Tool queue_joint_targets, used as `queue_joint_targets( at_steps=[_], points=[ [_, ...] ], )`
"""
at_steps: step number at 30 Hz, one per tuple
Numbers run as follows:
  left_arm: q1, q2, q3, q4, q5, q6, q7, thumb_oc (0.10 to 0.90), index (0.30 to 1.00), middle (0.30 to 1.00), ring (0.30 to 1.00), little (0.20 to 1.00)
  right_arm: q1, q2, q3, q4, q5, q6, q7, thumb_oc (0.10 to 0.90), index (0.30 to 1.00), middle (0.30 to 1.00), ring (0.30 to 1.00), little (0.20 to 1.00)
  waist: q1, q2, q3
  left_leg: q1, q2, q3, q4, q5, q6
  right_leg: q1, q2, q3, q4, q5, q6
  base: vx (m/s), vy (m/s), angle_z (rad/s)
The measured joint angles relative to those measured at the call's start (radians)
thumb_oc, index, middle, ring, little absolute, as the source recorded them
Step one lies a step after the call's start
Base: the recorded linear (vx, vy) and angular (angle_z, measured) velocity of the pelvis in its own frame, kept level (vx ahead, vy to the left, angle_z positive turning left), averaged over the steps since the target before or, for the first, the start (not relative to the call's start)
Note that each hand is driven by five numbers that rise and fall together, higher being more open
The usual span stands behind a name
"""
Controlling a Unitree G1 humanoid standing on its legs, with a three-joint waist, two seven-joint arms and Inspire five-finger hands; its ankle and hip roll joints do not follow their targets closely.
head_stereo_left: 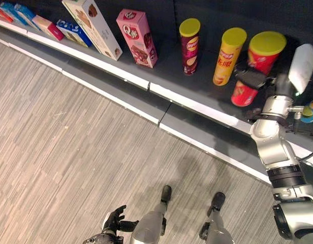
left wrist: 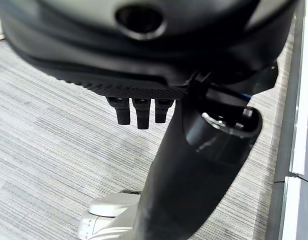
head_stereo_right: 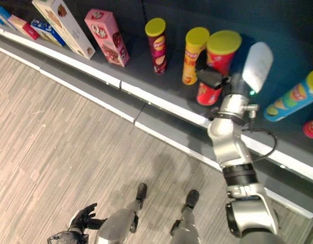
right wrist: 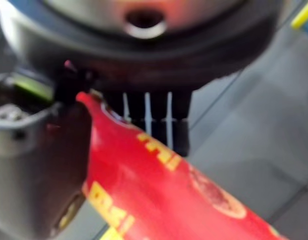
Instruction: Put the goods on the table back onto the shelves and tidy them up.
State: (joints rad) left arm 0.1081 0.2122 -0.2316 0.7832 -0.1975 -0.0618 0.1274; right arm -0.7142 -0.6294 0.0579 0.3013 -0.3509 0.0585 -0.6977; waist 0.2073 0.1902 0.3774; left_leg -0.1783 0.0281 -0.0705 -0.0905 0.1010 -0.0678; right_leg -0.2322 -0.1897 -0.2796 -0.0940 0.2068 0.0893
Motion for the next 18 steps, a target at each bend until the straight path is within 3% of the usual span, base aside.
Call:
queue_joint_targets(
  at_steps=[5, 11, 18],
  points=[
    [-0.041, 0.002, -0.036, -0.041, -0.023, -0.008, 0.000, 0.800, 0.900, 0.900, 0.900, 0.900, -0.030, -0.012, -0.060, -0.001, -0.019, 0.043, -0.070, 0.400, 0.300, 0.300, 0.300, 0.300, -0.004, 0.045, 0.054, -0.037, -0.021, 0.001, 0.000, 0.005, 0.007, -0.035, -0.019, 0.000, 0.000, 0.006, 0.007, 0.00, 0.013, 0.02],
    [-0.069, -0.002, -0.039, -0.081, -0.038, -0.027, 0.004, 0.800, 0.900, 0.900, 0.900, 0.900, -0.033, -0.016, -0.066, 0.013, -0.022, 0.065, -0.108, 0.400, 0.300, 0.300, 0.300, 0.300, 0.001, 0.061, 0.069, -0.081, -0.028, 0.005, 0.000, 0.007, 0.009, -0.081, -0.030, 0.007, 0.001, 0.009, 0.012, -0.01, 0.007, -0.01],
    [-0.072, -0.002, -0.040, -0.083, -0.040, -0.044, 0.015, 0.800, 0.900, 0.900, 0.900, 0.900, -0.124, -0.100, -0.067, 0.084, -0.022, 0.093, -0.165, 0.400, 0.300, 0.300, 0.300, 0.300, 0.004, 0.072, 0.072, -0.097, -0.032, 0.002, 0.000, 0.008, 0.011, -0.097, -0.033, 0.006, 0.001, 0.009, 0.014, 0.00, -0.003, 0.01]
  ],
)
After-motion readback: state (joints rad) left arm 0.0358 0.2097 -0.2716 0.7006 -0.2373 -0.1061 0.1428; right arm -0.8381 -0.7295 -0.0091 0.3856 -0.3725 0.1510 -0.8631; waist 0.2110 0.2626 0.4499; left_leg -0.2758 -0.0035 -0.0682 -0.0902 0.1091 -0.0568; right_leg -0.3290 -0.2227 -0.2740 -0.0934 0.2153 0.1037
